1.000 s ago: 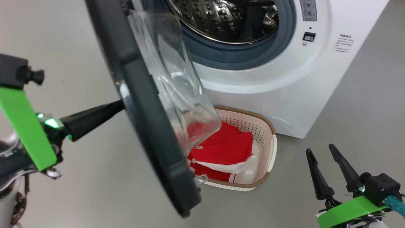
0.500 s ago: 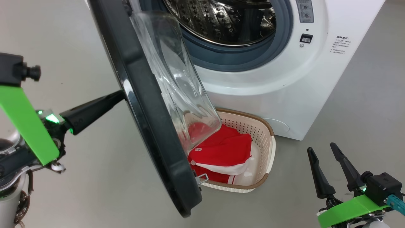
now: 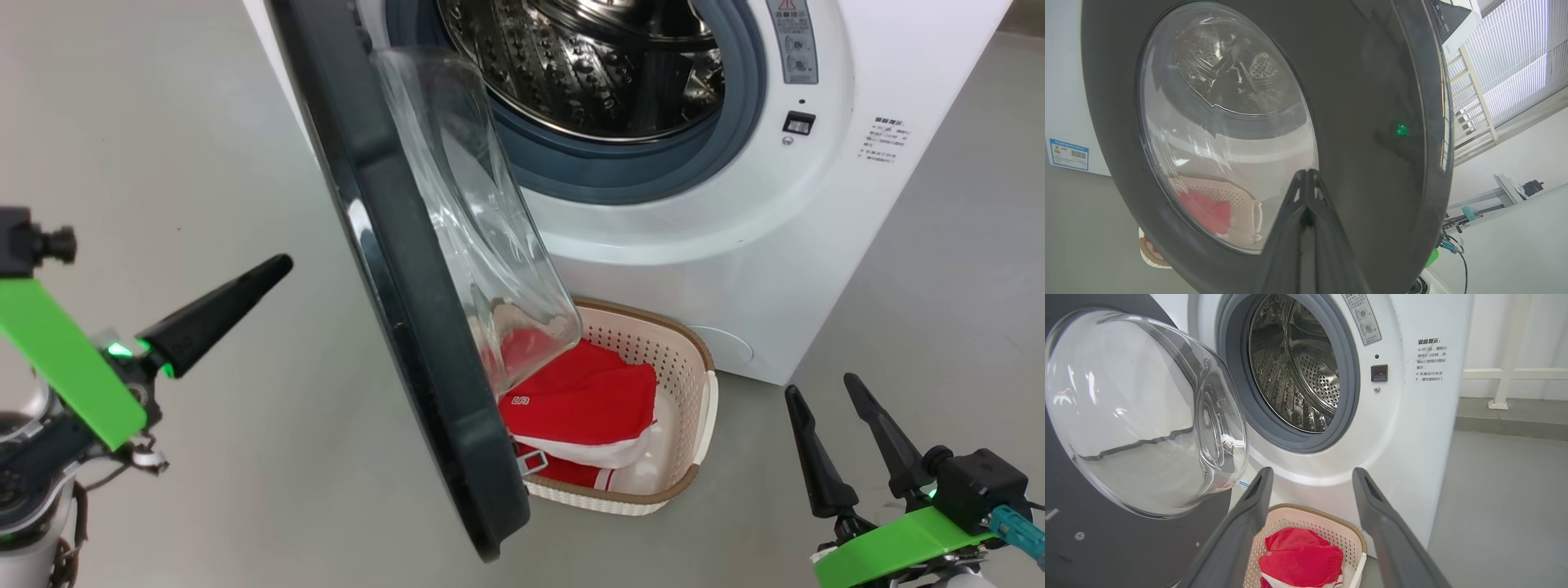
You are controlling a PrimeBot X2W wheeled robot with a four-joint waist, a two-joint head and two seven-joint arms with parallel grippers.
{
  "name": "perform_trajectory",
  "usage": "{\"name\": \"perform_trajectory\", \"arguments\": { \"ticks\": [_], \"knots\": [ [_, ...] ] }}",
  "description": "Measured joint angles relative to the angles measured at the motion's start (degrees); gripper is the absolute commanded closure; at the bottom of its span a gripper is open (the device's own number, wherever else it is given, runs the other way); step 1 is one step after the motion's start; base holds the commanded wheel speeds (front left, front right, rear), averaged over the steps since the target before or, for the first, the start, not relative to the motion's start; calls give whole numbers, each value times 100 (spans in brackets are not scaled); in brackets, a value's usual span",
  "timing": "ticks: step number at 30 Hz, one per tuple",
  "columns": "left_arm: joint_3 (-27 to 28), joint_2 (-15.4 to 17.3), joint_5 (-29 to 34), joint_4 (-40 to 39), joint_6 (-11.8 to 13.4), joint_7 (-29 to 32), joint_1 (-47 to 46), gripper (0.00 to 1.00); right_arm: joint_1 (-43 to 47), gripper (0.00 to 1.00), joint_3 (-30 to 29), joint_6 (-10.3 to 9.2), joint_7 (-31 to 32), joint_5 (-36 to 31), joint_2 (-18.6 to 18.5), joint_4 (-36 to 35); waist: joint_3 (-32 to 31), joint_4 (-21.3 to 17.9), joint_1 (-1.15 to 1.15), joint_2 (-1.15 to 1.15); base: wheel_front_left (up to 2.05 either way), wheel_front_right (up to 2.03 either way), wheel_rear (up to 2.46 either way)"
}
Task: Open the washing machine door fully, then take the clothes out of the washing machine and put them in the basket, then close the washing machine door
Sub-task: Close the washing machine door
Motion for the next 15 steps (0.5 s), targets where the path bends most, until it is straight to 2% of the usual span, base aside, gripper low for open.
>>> {"name": "perform_trajectory", "arguments": {
  "ticks": [1, 2, 15],
  "knots": [
    [13, 5, 0, 20, 0, -52, 53, 2, 8, 0, 10, 0, 0, 0, 1, 0, -15, 7, 0, 0, 0, 0, 0],
    [37, 7, -2, 55, 0, -121, 100, 0, 12, 0, 20, 0, 0, 0, 3, 4, -29, 14, 0, 0, 0, 0, 0],
    [425, 15, -64, 645, 0, -1072, 744, 0, 81, 0, 60, 0, 0, 0, 19, 16, -114, 29, 0, 0, 0, 0, 0]
  ]
}}
